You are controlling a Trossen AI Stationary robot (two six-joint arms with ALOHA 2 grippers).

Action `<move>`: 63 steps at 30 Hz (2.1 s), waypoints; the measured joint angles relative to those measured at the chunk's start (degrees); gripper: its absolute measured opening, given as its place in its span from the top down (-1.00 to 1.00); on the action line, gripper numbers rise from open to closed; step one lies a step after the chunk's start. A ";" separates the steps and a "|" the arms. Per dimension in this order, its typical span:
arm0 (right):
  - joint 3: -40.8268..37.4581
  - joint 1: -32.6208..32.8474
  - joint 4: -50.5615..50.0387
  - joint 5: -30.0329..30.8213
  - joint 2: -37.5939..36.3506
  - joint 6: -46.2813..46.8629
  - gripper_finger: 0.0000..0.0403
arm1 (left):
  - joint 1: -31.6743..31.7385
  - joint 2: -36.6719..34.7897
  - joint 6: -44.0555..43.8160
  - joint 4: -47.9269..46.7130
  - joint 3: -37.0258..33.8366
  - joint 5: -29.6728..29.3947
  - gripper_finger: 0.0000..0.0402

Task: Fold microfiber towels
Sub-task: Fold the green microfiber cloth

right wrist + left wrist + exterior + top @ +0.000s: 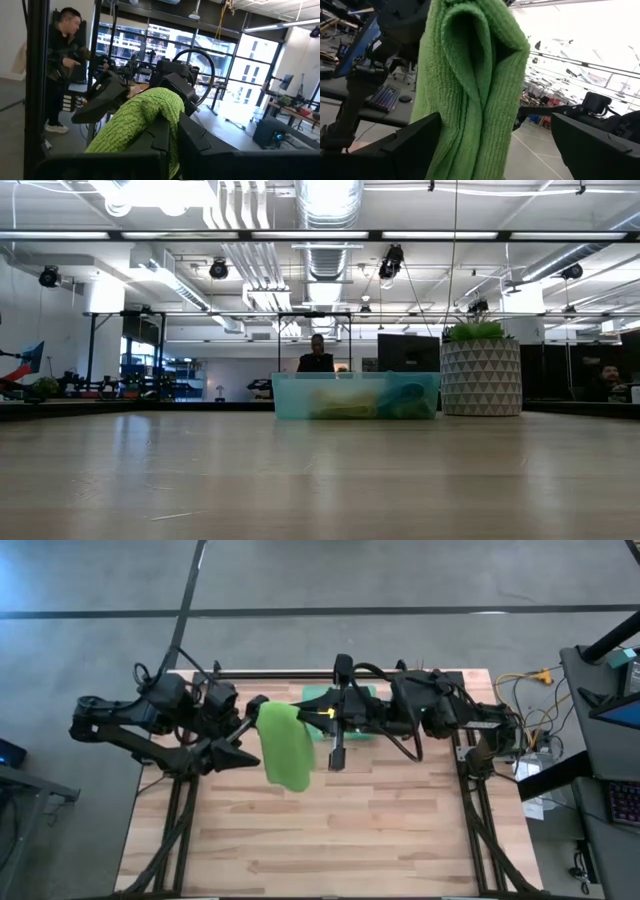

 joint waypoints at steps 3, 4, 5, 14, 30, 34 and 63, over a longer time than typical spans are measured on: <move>0.00 -0.30 -0.04 -0.10 0.02 0.15 0.96 | -0.18 0.87 0.02 0.05 -0.01 0.05 -0.79; 0.00 -0.33 -0.06 -0.10 0.02 0.09 0.96 | -0.18 1.13 0.02 -0.05 -0.09 0.06 -0.79; 0.00 -0.33 -0.04 -0.14 0.02 -0.14 0.96 | -0.18 1.48 0.03 -0.13 -0.13 0.04 -0.79; 0.00 -0.07 0.39 -4.83 0.02 2.46 0.96 | 0.57 1.77 0.67 -0.22 -0.33 0.11 -0.79; 0.11 1.75 3.93 -6.11 -0.03 1.68 0.96 | 2.46 -3.56 4.70 -5.85 -0.35 -6.72 -0.79; 0.11 1.75 5.65 -6.22 -0.02 1.49 0.96 | 2.46 -3.52 4.70 -5.81 -0.35 -4.28 -0.79; 0.04 1.74 10.13 -19.16 0.56 5.71 0.96 | 2.53 -1.05 2.10 -2.19 -0.07 1.70 -0.79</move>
